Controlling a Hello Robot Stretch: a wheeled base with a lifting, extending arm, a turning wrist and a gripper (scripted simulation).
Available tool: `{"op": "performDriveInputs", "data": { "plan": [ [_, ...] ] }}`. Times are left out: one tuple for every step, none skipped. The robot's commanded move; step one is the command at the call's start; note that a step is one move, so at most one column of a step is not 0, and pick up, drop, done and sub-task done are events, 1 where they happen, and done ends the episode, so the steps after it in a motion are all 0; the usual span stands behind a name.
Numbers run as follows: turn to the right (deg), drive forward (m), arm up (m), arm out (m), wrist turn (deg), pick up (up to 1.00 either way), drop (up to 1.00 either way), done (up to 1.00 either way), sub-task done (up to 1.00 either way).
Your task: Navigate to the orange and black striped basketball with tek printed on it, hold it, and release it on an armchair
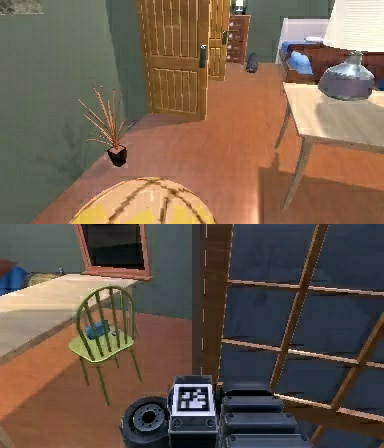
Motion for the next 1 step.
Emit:
{"op": "performDriveInputs", "data": {
  "plan": [
    [0.0,0.95,0.0,0.0,0.0,0.0,0.0,0.0,0.0]
  ]
}}
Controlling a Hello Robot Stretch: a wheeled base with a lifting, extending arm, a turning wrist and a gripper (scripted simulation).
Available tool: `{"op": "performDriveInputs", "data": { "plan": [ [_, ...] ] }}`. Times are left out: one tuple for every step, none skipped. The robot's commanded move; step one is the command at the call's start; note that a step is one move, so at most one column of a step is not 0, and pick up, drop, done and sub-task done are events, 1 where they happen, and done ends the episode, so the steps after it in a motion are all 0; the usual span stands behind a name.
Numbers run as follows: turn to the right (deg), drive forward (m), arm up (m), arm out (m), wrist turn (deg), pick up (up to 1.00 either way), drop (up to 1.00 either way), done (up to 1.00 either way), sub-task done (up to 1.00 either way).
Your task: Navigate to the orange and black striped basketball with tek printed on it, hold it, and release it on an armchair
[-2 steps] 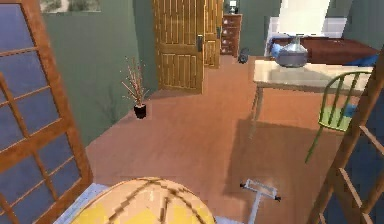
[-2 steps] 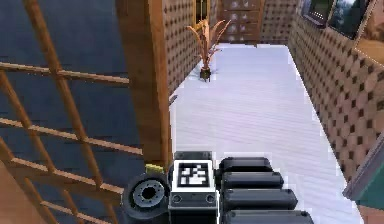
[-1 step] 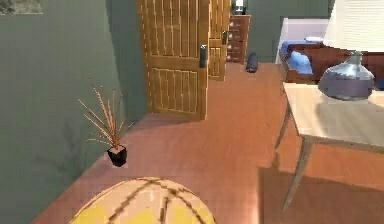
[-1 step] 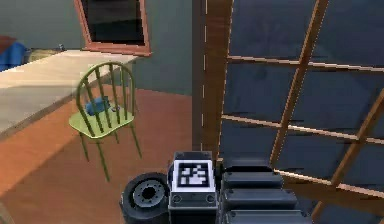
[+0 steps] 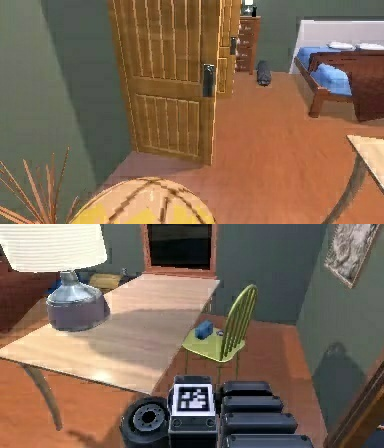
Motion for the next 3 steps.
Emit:
{"op": "performDriveInputs", "data": {
  "plan": [
    [15.0,0.0,0.0,0.0,0.0,0.0,0.0,0.0,0.0],
    [0.0,1.0,0.0,0.0,0.0,0.0,0.0,0.0,0.0],
    [3.0,0.0,0.0,0.0,0.0,0.0,0.0,0.0,0.0]
  ]
}}
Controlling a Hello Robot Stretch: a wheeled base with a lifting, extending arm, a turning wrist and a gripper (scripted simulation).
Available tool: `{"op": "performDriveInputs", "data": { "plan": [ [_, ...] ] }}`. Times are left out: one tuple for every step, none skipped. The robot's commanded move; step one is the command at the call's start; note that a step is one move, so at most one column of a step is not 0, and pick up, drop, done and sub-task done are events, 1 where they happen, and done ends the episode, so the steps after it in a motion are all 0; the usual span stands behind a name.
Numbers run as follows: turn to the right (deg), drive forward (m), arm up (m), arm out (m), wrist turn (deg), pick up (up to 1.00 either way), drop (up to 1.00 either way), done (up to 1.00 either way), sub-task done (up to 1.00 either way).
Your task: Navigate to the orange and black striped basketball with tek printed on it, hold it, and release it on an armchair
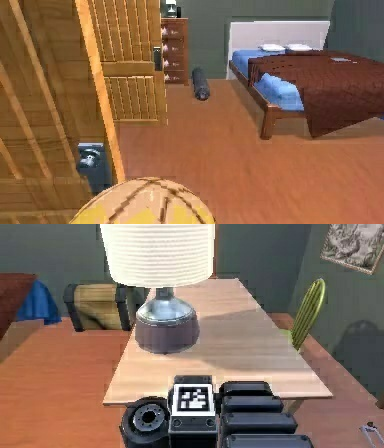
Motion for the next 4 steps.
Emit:
{"op": "performDriveInputs", "data": {
  "plan": [
    [0.0,0.8,0.0,0.0,0.0,0.0,0.0,0.0,0.0],
    [0.0,0.45,0.0,0.0,0.0,0.0,0.0,0.0,0.0],
    [-45.0,0.0,0.0,0.0,0.0,0.0,0.0,0.0,0.0],
    [-21.0,0.0,0.0,0.0,0.0,0.0,0.0,0.0,0.0]
  ]
}}
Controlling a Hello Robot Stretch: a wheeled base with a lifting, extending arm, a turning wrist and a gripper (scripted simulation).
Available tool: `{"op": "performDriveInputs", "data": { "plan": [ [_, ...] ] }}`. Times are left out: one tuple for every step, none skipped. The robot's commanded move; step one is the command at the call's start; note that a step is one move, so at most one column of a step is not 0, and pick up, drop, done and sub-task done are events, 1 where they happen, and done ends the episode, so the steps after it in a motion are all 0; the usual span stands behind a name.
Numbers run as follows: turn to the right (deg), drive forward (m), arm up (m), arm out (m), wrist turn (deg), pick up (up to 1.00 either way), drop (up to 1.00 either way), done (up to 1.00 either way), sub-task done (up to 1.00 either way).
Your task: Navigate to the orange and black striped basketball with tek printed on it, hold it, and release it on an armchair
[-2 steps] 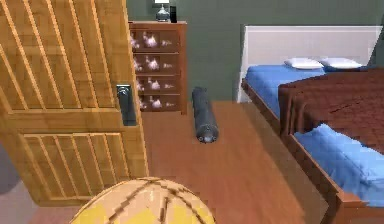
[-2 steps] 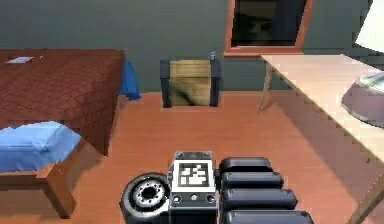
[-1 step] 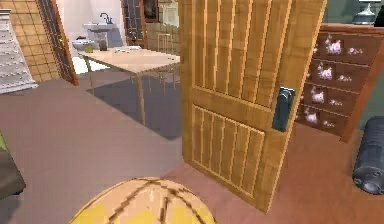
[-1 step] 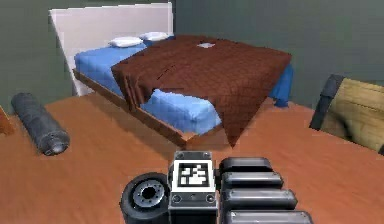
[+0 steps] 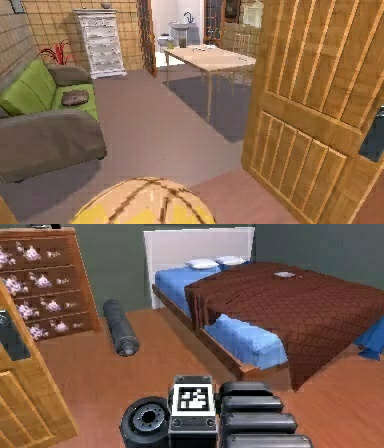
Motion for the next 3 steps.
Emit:
{"op": "performDriveInputs", "data": {
  "plan": [
    [-3.0,0.0,0.0,0.0,0.0,0.0,0.0,0.0,0.0],
    [0.0,1.0,0.0,0.0,0.0,0.0,0.0,0.0,0.0],
    [0.0,0.45,0.0,0.0,0.0,0.0,0.0,0.0,0.0]
  ]
}}
